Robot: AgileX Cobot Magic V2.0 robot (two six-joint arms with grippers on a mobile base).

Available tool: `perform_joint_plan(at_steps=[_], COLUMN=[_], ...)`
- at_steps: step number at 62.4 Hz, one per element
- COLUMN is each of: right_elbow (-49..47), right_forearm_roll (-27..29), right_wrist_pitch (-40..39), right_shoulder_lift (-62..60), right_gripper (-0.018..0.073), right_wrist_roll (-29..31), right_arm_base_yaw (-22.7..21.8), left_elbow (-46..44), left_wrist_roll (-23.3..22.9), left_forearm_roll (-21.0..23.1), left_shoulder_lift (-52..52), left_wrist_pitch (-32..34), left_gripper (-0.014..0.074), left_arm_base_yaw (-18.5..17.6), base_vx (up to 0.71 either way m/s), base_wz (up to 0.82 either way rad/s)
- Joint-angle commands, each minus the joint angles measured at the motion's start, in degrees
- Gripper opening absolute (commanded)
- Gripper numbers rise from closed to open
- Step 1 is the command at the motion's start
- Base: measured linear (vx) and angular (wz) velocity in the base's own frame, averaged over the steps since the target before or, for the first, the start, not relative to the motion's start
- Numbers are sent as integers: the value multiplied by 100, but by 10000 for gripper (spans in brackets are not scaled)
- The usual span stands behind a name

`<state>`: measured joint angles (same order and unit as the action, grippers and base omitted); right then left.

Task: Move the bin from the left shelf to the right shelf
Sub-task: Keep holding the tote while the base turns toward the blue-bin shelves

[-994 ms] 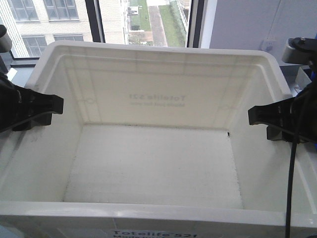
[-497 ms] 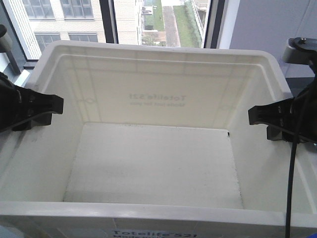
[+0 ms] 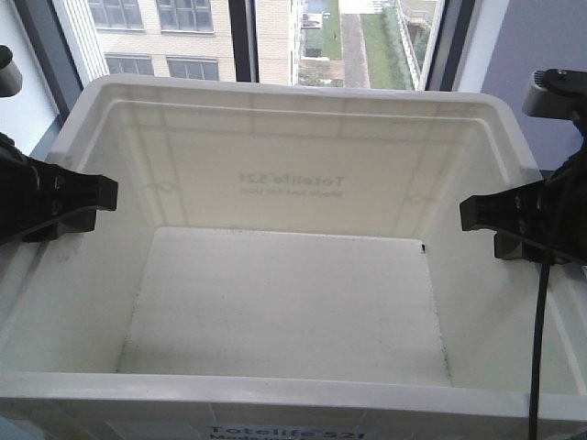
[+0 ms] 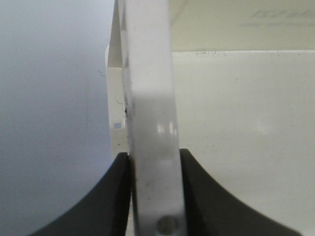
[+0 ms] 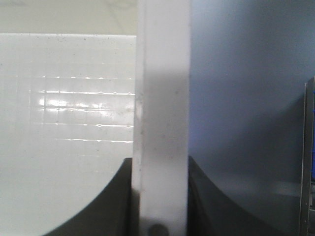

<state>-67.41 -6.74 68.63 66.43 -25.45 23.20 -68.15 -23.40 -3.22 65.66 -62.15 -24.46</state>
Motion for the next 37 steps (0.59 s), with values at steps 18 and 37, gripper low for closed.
perform_joint_plan(at_steps=[18, 37], right_elbow=[-201, -201], right_forearm_roll=[-1077, -1077], right_wrist_pitch=[-84, -84], right_shoulder_lift=[-168, -168], right_gripper=[-1, -1], right_wrist_roll=[-73, -67], right_arm_base_yaw=[-113, -113], left_elbow=[-214, -214], left_wrist_roll=[161, 161], left_forearm_roll=[-543, -543], left_shoulder_lift=[-248, -248], left_wrist_pitch=[218, 218], left_gripper=[20, 20], left_arm_base_yaw=[18, 18], base_vx=[15, 13], base_wz=[36, 48])
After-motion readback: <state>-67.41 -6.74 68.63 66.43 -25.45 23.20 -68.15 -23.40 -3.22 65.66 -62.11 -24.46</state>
